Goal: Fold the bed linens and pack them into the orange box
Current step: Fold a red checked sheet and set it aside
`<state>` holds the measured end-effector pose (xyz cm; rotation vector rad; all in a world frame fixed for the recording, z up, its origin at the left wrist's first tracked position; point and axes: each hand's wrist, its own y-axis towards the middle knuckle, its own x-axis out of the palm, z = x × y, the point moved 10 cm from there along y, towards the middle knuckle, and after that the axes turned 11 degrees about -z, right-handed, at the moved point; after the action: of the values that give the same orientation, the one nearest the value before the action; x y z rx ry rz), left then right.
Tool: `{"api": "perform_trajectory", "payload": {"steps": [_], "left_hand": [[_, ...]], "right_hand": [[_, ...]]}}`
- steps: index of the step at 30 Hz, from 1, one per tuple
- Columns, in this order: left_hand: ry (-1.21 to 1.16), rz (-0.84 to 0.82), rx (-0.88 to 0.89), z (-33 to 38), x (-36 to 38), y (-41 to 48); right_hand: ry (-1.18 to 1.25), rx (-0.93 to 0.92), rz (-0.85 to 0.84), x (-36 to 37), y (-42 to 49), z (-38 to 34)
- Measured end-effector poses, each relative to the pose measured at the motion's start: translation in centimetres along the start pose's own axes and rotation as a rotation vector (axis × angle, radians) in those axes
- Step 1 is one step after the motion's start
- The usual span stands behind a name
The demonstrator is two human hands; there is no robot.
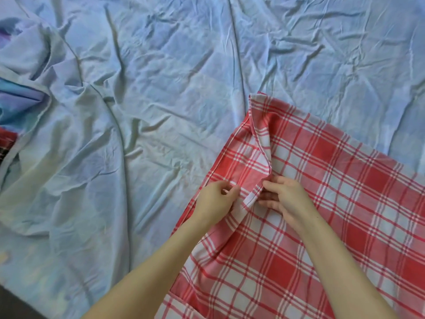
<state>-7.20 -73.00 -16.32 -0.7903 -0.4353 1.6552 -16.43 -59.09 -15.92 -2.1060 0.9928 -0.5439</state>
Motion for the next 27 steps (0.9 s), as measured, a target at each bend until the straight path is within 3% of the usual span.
{"api": "perform_trajectory", "payload": {"steps": [6,10,11,17,22,27], "left_hand": [[0.108,-0.061,-0.025,1.3,1.3,-0.2],[0.246,-0.031,0.016,1.2,2.4,-0.8],[0.254,-0.024,0.019,1.0,2.5,-0.8],[0.154,0.030,-0.042,-1.2,1.1,-1.4],[0.501,0.445,-0.092,-0.7,-4.4,-1.3],[0.221,0.287,-0.099,-1.2,-4.3,1.1]], "right_hand": [[-0.044,-0.030,0.034,0.9,0.2,-1.1],[-0.632,-0.154,0.284,0.4,0.8,-4.5],[-0.680,-0.159,0.325,0.1,0.9,-5.0],[-0.256,0.018,0.353,-4.7,2.1,-2.2],[-0.178,0.020,0.352,-6.3,0.8,-1.5],[-0.230,-0.083,0.363,-5.1,0.4,-2.3]]}}
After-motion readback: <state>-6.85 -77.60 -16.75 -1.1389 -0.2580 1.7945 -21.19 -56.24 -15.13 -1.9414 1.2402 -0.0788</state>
